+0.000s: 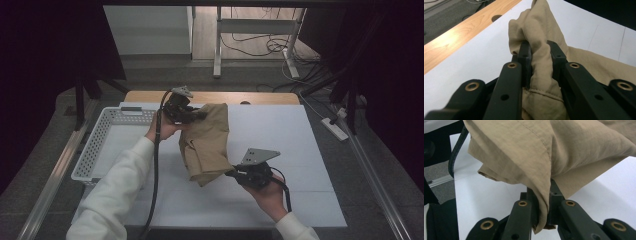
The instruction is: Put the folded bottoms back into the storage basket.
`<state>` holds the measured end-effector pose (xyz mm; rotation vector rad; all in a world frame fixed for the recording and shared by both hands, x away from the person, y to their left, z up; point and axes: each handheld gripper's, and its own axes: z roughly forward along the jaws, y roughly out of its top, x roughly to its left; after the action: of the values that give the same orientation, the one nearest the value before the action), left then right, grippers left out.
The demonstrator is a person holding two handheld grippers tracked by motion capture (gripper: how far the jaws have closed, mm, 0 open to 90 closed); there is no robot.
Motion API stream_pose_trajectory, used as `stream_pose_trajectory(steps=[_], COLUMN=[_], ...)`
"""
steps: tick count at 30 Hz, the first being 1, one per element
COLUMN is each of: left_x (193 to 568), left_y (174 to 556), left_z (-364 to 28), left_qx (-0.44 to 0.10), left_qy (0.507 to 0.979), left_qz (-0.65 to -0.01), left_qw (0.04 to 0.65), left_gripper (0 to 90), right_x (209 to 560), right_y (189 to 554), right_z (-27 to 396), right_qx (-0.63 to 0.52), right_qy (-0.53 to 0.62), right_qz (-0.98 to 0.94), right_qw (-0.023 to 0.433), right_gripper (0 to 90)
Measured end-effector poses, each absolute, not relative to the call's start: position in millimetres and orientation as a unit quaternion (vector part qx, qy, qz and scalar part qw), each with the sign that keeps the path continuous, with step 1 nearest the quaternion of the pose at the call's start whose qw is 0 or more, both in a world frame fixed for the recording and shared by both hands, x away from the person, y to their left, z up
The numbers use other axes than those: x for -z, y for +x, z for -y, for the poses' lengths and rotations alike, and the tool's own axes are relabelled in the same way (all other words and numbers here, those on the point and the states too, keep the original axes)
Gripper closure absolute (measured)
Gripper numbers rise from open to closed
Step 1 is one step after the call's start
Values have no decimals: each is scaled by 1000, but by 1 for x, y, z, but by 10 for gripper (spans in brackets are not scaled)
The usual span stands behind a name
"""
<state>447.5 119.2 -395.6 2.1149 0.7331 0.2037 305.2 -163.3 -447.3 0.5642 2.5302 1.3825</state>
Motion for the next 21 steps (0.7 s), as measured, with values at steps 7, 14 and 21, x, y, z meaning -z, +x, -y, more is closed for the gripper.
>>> stream_pose_trajectory(steps=[7, 14, 21], left_x=[391, 387, 385], left_y=[444, 441, 440], left_z=[-129, -137, -141], left_qx=[-87, -92, -93], left_qy=[846, 843, 843], left_qz=[-299, -303, -305], left_qw=[432, 434, 434], left_gripper=[763, 762, 763], right_x=[445, 442, 440], right_y=[307, 309, 310], right_z=[156, 149, 144], right_qx=[-472, -476, -478], right_qy=[186, 180, 176], right_qz=[-856, -855, -855], right_qw=[100, 99, 98], right_gripper=[840, 840, 840])
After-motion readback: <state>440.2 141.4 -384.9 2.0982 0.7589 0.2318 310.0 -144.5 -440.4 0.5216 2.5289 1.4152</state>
